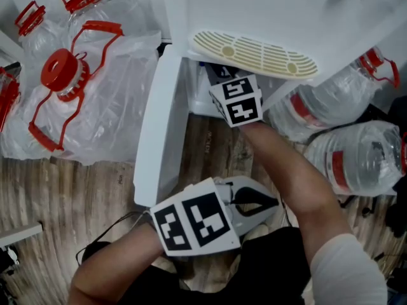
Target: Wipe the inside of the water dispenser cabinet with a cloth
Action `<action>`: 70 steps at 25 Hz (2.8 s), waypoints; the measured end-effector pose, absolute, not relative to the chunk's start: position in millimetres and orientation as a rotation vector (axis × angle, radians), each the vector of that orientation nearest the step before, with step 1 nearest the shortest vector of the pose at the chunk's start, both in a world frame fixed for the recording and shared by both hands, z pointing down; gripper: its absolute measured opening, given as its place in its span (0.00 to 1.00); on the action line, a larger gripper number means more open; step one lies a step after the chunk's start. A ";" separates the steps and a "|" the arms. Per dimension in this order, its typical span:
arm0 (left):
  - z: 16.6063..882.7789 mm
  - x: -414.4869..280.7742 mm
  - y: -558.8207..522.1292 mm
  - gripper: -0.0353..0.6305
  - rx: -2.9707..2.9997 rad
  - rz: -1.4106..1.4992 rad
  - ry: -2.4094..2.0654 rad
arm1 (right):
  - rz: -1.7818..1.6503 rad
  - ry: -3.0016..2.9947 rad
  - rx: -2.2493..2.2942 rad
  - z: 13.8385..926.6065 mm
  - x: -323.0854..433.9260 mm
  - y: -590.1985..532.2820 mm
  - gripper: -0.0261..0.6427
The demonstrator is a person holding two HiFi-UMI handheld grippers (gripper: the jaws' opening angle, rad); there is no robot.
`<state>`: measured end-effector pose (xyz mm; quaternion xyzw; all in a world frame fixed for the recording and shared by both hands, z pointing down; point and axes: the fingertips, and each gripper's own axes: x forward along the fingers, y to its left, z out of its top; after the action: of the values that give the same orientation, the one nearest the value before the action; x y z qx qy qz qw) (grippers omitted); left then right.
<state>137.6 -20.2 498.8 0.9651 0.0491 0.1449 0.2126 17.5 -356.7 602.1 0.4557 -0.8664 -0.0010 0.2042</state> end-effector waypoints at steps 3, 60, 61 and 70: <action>498.3 135.1 -21.5 0.06 2.682 0.399 0.131 | -0.044 -2.420 1.241 601.2 11.2 -348.2 0.17; 447.2 103.1 -12.8 0.06 2.741 0.220 0.213 | 0.543 -1.916 2.150 610.3 176.8 -329.1 0.16; 447.1 103.4 -11.5 0.06 2.741 0.221 0.217 | 0.548 -1.911 2.155 610.3 178.8 -326.0 0.16; 441.5 102.0 -3.7 0.06 2.748 0.215 0.234 | 0.530 -1.920 2.113 611.6 182.1 -298.6 0.16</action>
<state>102.0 -3.7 441.5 0.9760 0.0832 0.0762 0.1865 182.1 -298.6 611.6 0.7226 -0.6566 0.1811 0.1183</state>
